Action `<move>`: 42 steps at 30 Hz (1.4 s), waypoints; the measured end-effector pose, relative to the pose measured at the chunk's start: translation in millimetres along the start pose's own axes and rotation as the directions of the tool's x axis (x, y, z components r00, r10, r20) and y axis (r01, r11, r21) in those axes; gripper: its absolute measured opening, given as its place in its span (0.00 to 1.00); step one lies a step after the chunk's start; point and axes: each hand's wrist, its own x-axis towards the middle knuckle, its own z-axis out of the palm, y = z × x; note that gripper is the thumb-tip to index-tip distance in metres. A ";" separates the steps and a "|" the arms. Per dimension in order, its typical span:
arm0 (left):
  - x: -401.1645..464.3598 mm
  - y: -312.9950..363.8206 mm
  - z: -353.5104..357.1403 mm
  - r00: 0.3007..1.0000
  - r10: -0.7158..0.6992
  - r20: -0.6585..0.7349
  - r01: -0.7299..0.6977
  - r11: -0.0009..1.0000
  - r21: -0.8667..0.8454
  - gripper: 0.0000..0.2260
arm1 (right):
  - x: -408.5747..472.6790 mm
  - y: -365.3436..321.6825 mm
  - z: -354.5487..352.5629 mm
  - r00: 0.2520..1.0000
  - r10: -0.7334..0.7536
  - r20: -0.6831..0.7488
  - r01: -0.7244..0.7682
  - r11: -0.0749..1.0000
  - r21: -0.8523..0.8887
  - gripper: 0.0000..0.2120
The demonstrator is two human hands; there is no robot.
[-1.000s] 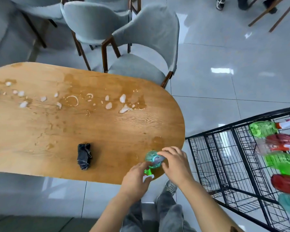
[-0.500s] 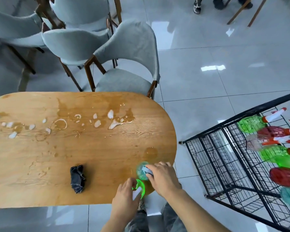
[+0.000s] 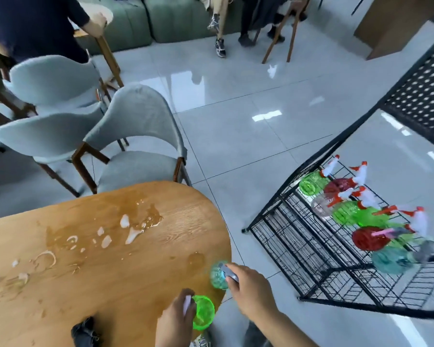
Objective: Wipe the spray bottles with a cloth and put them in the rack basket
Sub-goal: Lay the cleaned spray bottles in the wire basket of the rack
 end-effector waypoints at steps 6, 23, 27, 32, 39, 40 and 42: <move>19.3 94.9 7.7 0.961 0.269 0.060 -0.270 0.963 0.017 0.26 | -30.4 63.7 -57.1 0.959 0.254 -0.126 -0.219 0.946 0.241 0.21; 43.9 412.0 135.3 0.694 0.679 0.240 -0.676 0.729 -0.110 0.21 | -71.9 279.8 -211.1 0.720 0.646 -0.253 -0.322 0.634 0.703 0.17; 59.7 443.5 173.0 0.704 0.639 0.310 -0.645 0.758 -0.099 0.23 | -53.9 313.7 -211.6 0.728 0.638 -0.251 -0.282 0.612 0.739 0.11; 82.6 456.2 211.7 0.722 0.571 0.391 -0.630 0.776 0.028 0.22 | -32.3 340.4 -199.2 0.737 0.649 -0.189 -0.324 0.584 0.744 0.11; 112.8 447.2 243.5 0.706 0.474 0.525 -0.596 0.798 0.081 0.21 | -14.7 349.6 -181.2 0.734 0.665 -0.140 -0.463 0.640 0.613 0.18; 116.0 445.5 246.3 0.704 0.466 0.535 -0.594 0.800 0.085 0.21 | -12.6 348.8 -179.8 0.736 0.663 -0.139 -0.476 0.652 0.590 0.20; 120.7 444.5 250.6 0.703 0.448 0.553 -0.577 0.813 0.074 0.21 | -9.4 346.2 -178.2 0.741 0.657 -0.138 -0.494 0.673 0.550 0.22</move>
